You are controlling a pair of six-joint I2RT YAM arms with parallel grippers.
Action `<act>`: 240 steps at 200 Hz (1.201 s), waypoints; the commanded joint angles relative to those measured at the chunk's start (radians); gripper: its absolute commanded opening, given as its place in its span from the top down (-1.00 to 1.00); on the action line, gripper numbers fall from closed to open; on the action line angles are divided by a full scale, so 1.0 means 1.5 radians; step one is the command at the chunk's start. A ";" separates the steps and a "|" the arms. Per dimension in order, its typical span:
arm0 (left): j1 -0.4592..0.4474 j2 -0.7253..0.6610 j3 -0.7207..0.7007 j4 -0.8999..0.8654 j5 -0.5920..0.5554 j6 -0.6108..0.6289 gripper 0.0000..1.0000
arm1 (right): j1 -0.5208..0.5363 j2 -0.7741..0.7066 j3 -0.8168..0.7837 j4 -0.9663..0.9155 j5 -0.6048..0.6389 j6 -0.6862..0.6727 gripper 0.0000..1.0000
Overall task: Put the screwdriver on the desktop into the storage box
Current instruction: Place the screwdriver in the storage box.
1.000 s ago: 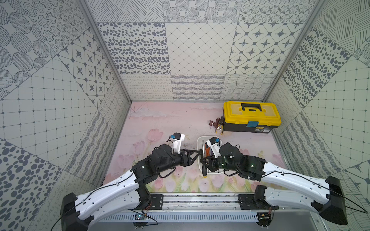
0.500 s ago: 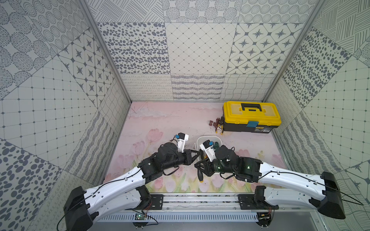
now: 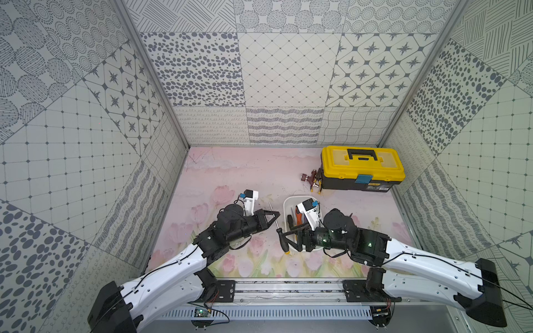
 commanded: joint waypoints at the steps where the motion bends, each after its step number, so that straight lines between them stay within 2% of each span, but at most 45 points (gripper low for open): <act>1: 0.021 -0.024 -0.008 0.058 0.012 -0.037 1.00 | -0.004 0.024 -0.023 0.068 -0.083 0.022 -0.47; 26: 0.030 -0.028 -0.011 0.065 0.019 -0.043 1.00 | -0.004 0.044 -0.021 0.078 -0.088 0.024 -0.48; 59: 0.038 -0.042 -0.013 0.047 0.011 -0.035 1.00 | -0.003 0.041 -0.021 0.089 -0.103 0.025 -0.30; 95: 0.041 -0.039 -0.027 0.080 0.018 -0.054 1.00 | -0.004 0.058 -0.022 0.101 -0.121 0.029 -0.24; 128: 0.043 -0.034 -0.031 0.093 0.026 -0.063 1.00 | -0.004 0.064 -0.017 0.101 -0.108 0.030 0.01; 189: 0.044 -0.026 -0.036 0.114 0.034 -0.074 1.00 | -0.014 0.083 -0.012 0.092 -0.101 0.034 -0.01; 194: 0.044 -0.024 -0.037 0.115 0.034 -0.074 1.00 | -0.015 0.084 -0.013 0.092 -0.100 0.034 0.05; 219: 0.044 -0.026 -0.038 0.105 0.028 -0.071 1.00 | -0.017 0.075 -0.016 0.088 -0.090 0.032 0.63; 236: 0.044 -0.027 -0.034 0.073 0.010 -0.066 1.00 | -0.021 0.061 -0.020 0.079 -0.078 0.029 0.84; 240: 0.044 -0.027 -0.031 0.060 0.003 -0.064 0.90 | -0.022 0.056 -0.021 0.077 -0.076 0.029 0.87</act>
